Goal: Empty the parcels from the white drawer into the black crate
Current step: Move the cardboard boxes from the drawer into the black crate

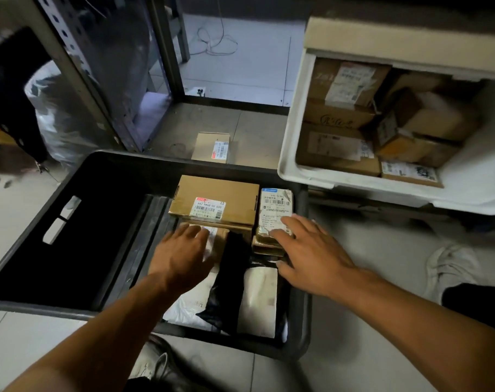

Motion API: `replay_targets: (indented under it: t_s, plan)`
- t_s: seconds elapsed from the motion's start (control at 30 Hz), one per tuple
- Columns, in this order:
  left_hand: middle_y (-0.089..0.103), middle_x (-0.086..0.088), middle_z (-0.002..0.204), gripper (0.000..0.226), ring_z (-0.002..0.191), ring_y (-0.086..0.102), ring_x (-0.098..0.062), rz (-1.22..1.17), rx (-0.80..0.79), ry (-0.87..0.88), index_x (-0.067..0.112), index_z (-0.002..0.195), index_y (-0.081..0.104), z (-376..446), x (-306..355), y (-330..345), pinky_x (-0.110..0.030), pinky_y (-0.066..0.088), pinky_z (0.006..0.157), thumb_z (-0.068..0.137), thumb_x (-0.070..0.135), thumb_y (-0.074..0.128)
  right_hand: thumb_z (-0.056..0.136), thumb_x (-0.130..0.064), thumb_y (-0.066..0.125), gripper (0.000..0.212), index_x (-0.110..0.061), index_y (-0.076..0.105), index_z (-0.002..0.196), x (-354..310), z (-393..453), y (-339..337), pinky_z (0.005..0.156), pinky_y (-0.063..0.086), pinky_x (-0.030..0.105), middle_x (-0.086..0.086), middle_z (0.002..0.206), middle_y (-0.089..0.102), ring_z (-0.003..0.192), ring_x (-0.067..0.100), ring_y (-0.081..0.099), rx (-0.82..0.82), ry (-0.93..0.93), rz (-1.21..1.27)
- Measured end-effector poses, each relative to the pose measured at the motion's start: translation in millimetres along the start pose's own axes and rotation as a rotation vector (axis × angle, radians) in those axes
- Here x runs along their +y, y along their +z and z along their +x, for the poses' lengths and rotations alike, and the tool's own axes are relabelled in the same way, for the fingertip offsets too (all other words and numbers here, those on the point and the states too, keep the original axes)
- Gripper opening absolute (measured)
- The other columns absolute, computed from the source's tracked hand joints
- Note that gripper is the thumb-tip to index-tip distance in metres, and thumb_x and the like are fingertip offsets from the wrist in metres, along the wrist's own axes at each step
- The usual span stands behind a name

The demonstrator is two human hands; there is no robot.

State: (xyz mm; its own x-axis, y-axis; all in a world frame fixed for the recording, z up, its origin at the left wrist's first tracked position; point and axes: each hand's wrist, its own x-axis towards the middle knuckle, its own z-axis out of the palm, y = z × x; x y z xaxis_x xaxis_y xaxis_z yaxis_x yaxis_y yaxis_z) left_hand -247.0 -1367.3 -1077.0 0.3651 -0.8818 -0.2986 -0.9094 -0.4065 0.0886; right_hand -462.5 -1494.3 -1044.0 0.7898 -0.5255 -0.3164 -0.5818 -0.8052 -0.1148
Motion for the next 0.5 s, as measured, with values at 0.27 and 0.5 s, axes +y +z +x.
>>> replay_targets:
  t_s: [0.27,0.5]
  plan:
    - [0.0,-0.003,0.168,0.073,0.154,-0.004,-0.025,0.185,0.091,0.327,0.028,0.159,0.011,6.9,97.4,-61.2,-0.048,0.009,0.125,0.098,0.062,0.034,0.097,-0.052,0.049,0.072,-0.028,0.022,0.158,53.0,-34.6,-40.7,0.124,0.008,0.047,0.007,0.167,0.011,0.155,0.028,0.004,0.12,0.186,-0.029]
    - [0.002,-0.003,0.168,0.075,0.155,0.0,-0.024,0.157,0.25,0.41,0.031,0.159,0.012,42.5,182.7,-101.6,-0.046,0.012,0.125,0.096,0.066,0.034,0.096,-0.05,0.052,0.067,-0.026,0.031,0.154,112.0,-58.9,-73.5,0.122,0.019,0.048,0.009,0.163,0.02,0.152,0.03,0.012,0.25,0.332,-0.008]
